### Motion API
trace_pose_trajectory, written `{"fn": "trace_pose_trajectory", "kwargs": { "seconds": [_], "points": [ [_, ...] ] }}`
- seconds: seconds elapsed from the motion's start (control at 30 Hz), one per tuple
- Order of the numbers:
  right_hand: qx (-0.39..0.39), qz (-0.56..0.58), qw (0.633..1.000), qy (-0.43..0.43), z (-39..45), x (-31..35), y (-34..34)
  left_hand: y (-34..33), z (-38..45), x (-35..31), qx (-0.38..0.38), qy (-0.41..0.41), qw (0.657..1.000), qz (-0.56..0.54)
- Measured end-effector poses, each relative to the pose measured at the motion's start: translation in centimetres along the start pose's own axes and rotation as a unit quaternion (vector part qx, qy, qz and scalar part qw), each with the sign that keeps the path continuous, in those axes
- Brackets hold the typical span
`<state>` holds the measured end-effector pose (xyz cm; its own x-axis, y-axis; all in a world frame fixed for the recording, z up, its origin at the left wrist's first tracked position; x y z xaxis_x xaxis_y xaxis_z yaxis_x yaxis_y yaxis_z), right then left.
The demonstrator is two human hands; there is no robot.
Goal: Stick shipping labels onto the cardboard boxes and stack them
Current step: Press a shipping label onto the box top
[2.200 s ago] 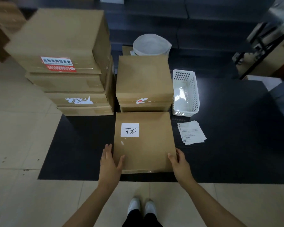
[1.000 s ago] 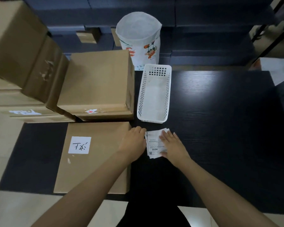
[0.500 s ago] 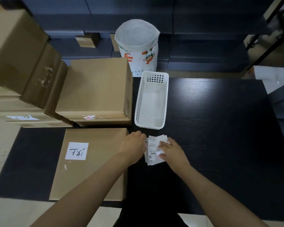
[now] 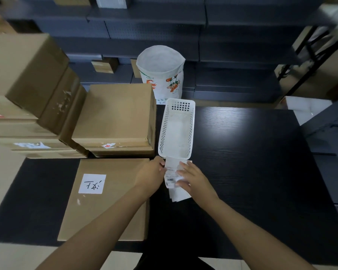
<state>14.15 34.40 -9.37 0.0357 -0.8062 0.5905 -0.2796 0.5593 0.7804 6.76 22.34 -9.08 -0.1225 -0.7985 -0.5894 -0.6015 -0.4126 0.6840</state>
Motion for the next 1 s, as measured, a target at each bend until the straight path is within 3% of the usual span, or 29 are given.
{"fn": "trace_pose_trajectory", "kwargs": {
  "seconds": [0.13,0.23,0.33,0.4,0.63,0.83,1.0],
  "points": [
    [-0.059,0.0,0.998,0.029,0.5,1.9,1.2,3.0,-1.7,1.8,-0.057,0.026,0.996,-0.062],
    [-0.122,0.122,0.985,-0.013,1.3,2.6,2.2,5.0,-3.1,4.0,-0.076,0.032,0.992,-0.094],
    [-0.121,0.391,0.902,-0.141,2.6,1.8,0.5,6.6,-4.5,6.2,-0.075,0.025,0.993,-0.091],
    [-0.096,0.487,0.842,-0.21,3.5,2.1,-1.3,7.9,-5.4,7.8,-0.082,0.021,0.992,-0.096],
    [-0.029,0.404,0.875,-0.264,5.4,6.8,-5.0,11.6,-7.3,12.8,-0.061,-0.009,0.992,-0.114],
    [-0.035,0.428,0.863,-0.266,5.6,10.5,-7.2,12.7,-7.9,15.9,0.012,-0.034,0.987,-0.16],
    [0.004,0.492,0.829,-0.266,4.8,12.5,-9.8,13.1,-8.5,18.0,0.023,-0.032,0.983,-0.178]
  ]
}}
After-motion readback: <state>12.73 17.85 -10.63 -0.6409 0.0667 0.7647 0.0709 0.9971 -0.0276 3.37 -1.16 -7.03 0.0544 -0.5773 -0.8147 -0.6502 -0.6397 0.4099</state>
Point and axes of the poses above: each hand's wrist, its own z-axis towards the middle knuckle, its own y-axis out of the back of the hand, x = y × z, the point moved 10 cm from there along z, towards the middle knuckle, and after that the axes turned 11 degrees about x, right-handed, at the moved point
